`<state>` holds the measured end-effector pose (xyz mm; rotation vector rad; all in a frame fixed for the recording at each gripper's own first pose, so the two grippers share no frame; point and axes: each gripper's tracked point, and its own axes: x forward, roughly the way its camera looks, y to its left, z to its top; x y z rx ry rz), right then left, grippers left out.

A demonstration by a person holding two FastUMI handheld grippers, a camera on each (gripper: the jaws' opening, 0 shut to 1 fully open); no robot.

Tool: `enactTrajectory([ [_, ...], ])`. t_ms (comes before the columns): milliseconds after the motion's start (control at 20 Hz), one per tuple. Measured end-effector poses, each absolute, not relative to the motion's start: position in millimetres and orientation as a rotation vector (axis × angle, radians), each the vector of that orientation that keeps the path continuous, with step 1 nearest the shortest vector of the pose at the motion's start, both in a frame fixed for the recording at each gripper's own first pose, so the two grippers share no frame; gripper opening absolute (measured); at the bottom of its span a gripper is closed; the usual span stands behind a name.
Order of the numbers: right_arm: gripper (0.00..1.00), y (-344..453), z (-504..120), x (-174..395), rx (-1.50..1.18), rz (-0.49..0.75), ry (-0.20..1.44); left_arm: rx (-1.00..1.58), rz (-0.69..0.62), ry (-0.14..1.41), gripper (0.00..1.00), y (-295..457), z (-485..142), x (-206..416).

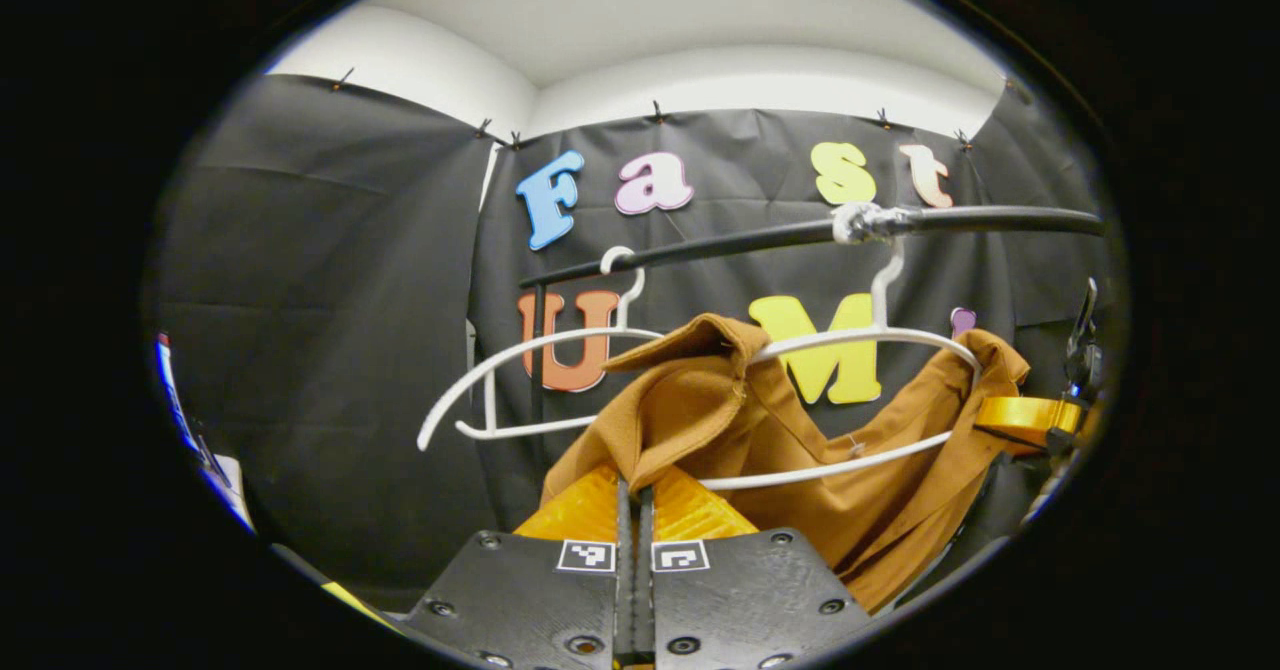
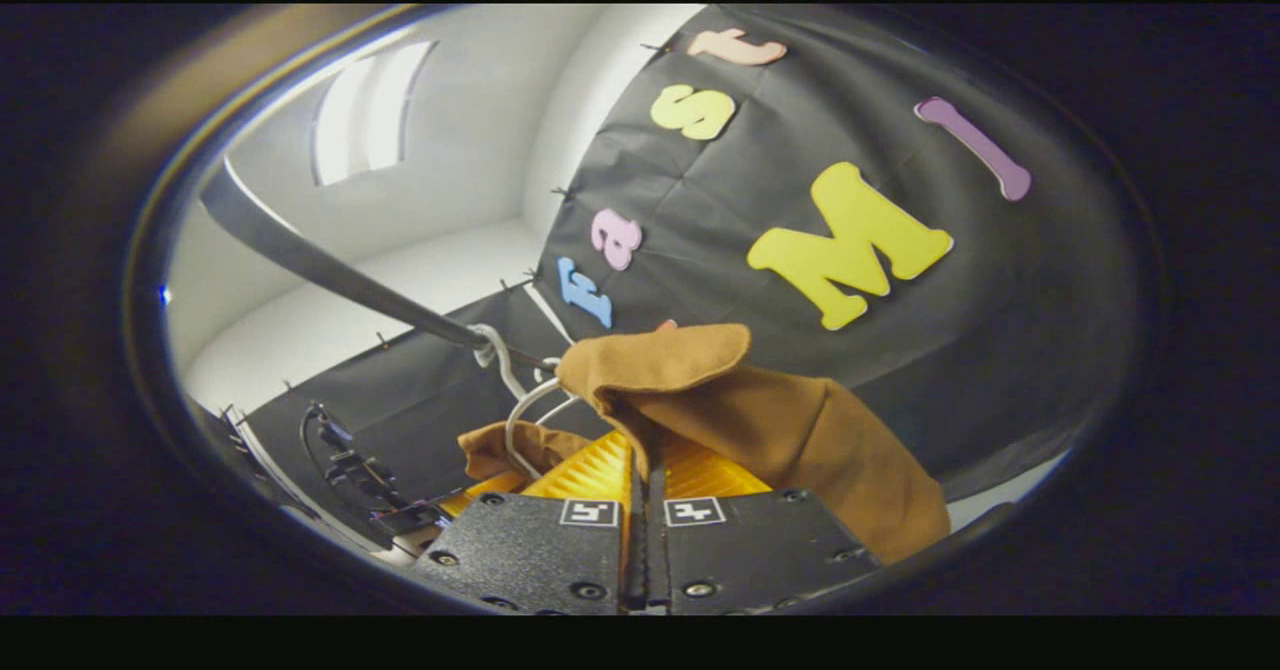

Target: Grasp the clothes on the hanger with both hands and then place them into the laundry hamper below.

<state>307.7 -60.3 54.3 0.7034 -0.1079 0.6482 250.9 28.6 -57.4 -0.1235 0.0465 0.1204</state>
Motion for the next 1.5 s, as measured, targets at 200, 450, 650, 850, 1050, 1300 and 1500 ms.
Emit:
enactTrajectory([
  [200,0.03,-92.3,74.2,299.7,0.781,0.619,-0.182,-0.155,0.149,0.059,0.05,48.3,-61.6,247.5],
  [450,0.03,-121.6,70.4,307.7,0.804,0.522,-0.204,-0.208,0.151,0.073,0.05,54.4,-69.9,242.9],
  [650,0.04,-136.5,56.8,316.1,0.825,0.463,-0.187,-0.250,0.146,0.098,0.05,61.6,-81.7,242.4],
  [850,0.03,-145.1,46.7,319.8,0.822,0.423,-0.171,-0.294,0.136,0.115,0.05,66.9,-88.0,244.7],
  [1050,0.03,-156.6,41.8,328.5,0.792,0.363,-0.159,-0.285,0.140,0.107,0.05,71.3,-84.6,245.9],
  [1300,0.02,-157.1,29.5,336.6,0.711,0.288,-0.120,-0.368,0.147,0.112,0.05,82.1,-83.9,251.3],
  [1500,0.03,-149.2,11.3,333.8,0.705,0.297,-0.081,-0.434,0.175,0.153,0.05,93.5,-113.4,239.9],
])
